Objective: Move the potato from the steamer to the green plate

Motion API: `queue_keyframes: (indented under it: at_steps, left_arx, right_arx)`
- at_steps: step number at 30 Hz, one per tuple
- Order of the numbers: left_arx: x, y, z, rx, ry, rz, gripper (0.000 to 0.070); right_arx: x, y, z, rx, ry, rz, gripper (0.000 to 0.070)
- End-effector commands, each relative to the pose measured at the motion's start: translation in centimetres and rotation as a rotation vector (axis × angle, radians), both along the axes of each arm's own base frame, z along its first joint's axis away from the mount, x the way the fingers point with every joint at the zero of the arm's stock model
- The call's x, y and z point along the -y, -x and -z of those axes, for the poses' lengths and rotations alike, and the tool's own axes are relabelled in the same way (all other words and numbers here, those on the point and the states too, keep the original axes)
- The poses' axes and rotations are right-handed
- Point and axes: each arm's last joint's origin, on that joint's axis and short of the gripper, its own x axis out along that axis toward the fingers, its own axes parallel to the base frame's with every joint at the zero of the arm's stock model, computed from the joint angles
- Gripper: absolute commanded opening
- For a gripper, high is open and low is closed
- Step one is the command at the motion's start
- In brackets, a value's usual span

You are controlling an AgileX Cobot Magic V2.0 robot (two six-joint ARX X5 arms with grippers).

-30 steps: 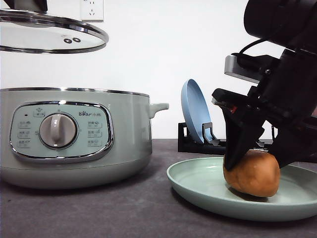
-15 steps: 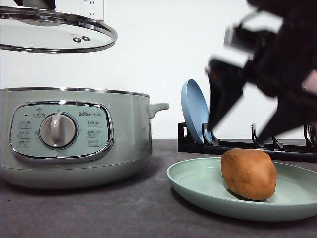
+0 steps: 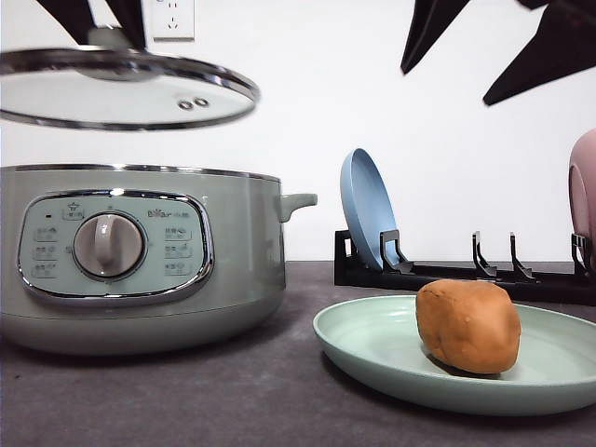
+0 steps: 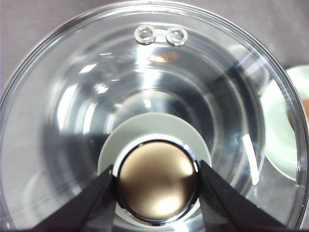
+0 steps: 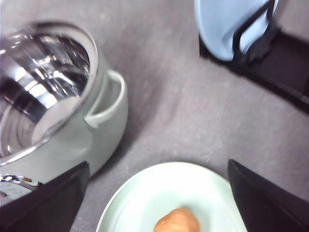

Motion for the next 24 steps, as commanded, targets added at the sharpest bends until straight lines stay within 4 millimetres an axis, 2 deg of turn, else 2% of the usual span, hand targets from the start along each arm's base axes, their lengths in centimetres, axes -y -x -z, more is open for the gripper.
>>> queue_keyframes:
  at_steps: [1,9,24]
  left_arx:
    - [0.5,-0.5,-0.7,0.047,0.017,0.013,0.0001]
    - [1.3,-2.3,1.1,0.002,-0.001,0.015,0.0001]
    - [2.3,-4.2,3.3,-0.056,-0.029,0.027,0.0001]
  right_arx:
    - [0.1,0.1,-0.7,0.026,0.004,-0.005,0.0582]
    - [0.9,0.9,-1.1,0.035,0.017,0.000,0.0582]
    - [1.0,0.9,-1.1,0.042,0.032,0.017,0.0581]
